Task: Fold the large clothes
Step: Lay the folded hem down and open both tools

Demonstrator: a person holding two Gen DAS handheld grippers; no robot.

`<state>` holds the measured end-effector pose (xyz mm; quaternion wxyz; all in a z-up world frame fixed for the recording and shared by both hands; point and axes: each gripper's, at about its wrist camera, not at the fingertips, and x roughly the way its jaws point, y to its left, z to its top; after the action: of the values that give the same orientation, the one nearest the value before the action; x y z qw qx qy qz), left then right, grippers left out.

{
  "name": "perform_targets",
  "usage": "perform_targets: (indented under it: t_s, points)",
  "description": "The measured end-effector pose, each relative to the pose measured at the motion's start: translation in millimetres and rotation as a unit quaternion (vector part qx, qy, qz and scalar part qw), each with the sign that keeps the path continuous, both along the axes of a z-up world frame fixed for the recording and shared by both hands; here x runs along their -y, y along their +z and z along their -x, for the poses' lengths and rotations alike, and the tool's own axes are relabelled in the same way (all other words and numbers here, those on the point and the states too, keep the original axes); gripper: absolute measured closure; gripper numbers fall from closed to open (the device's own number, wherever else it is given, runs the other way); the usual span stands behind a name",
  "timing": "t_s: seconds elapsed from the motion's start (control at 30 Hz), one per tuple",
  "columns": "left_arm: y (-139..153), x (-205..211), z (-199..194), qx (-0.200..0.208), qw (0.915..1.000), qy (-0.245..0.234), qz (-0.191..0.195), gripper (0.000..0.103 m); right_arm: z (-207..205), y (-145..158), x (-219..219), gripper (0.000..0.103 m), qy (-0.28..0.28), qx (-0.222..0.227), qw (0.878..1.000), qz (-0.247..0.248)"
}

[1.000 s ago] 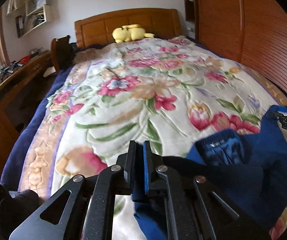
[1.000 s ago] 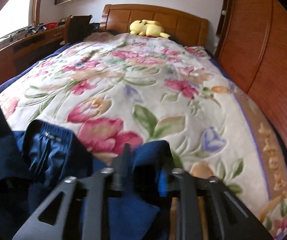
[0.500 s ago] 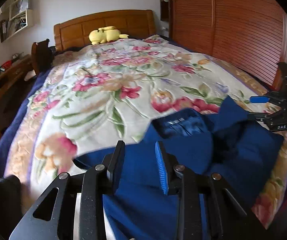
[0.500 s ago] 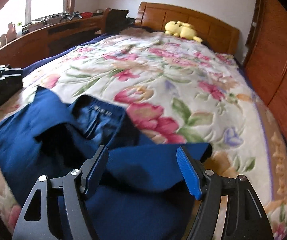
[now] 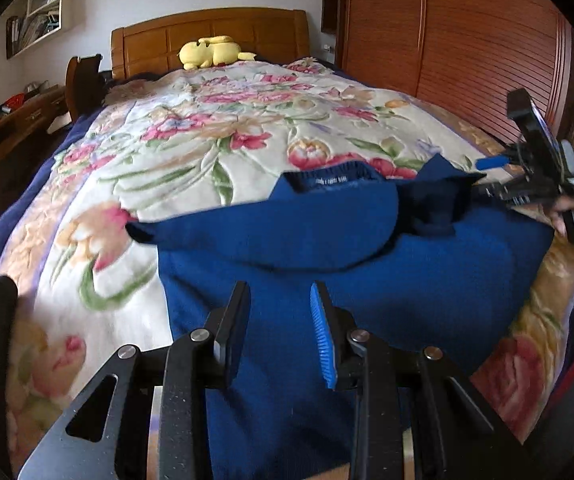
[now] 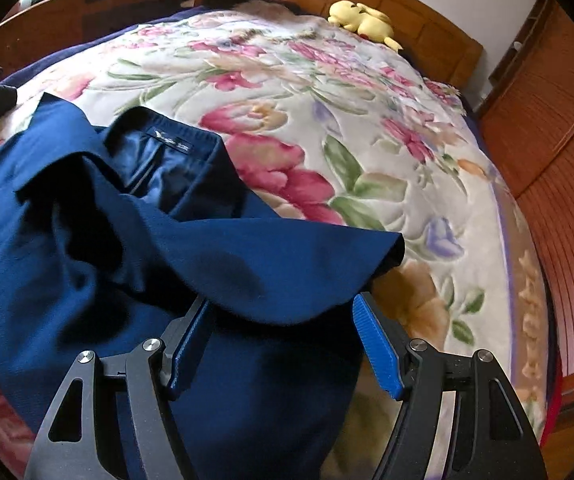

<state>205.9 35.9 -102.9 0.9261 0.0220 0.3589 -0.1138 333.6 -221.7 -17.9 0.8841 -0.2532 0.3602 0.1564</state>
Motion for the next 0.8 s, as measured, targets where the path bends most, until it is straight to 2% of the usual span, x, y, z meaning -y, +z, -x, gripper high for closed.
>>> perform_targets:
  t_s: [0.03, 0.07, 0.1, 0.17, 0.27, 0.4, 0.43, 0.5, 0.53, 0.57, 0.6, 0.67, 0.8]
  points:
    - [-2, 0, 2, -0.001, 1.0, -0.002, -0.001, 0.071, -2, 1, -6, 0.066, 0.011, 0.0, 1.0, 0.01]
    - [-4, -1, 3, -0.001, 1.0, -0.003, -0.001, 0.071, -5, 1, -12, 0.089, 0.02, 0.004, 0.999, 0.025]
    - [-5, -2, 4, -0.002, 1.0, -0.004, 0.0, 0.071, -9, 1, -20, 0.101, 0.028, 0.009, 0.998, 0.048]
    - [-8, -3, 6, -0.006, 0.9999, -0.007, 0.006, 0.071, -20, 1, -30, 0.101, 0.024, 0.011, 0.997, 0.068]
    - [-11, -6, 9, -0.007, 0.9999, -0.006, 0.008, 0.071, -40, 15, -51, 0.101, 0.02, 0.04, 0.997, 0.068]
    - [-11, -11, 18, -0.006, 0.9999, -0.001, 0.011, 0.071, -60, 48, -73, 0.1, 0.005, 0.086, 0.996, -0.002]
    - [-10, -12, 21, -0.005, 0.9999, 0.0, 0.009, 0.071, -63, 53, -77, 0.098, 0.0, 0.088, 0.996, -0.014]
    - [-9, -13, 24, -0.003, 1.0, 0.001, 0.007, 0.071, -66, 56, -83, 0.077, -0.015, 0.082, 0.996, -0.029]
    - [-9, -14, 26, -0.004, 1.0, 0.002, 0.005, 0.071, -65, 57, -87, 0.053, -0.015, 0.079, 0.996, -0.034]
    - [-8, -15, 26, -0.004, 1.0, 0.002, 0.003, 0.071, -63, 57, -91, 0.044, -0.01, 0.079, 0.996, -0.034]
    - [-8, -16, 27, -0.004, 1.0, 0.002, 0.002, 0.071, -60, 58, -93, 0.038, -0.007, 0.081, 0.996, -0.033]
    - [-5, -17, 30, -0.004, 1.0, 0.001, 0.004, 0.071, -54, 59, -97, 0.033, -0.002, 0.083, 0.996, -0.03]
    - [2, -22, 37, 0.006, 1.0, 0.004, 0.006, 0.071, -30, 58, -102, 0.033, 0.037, 0.075, 0.995, -0.048]
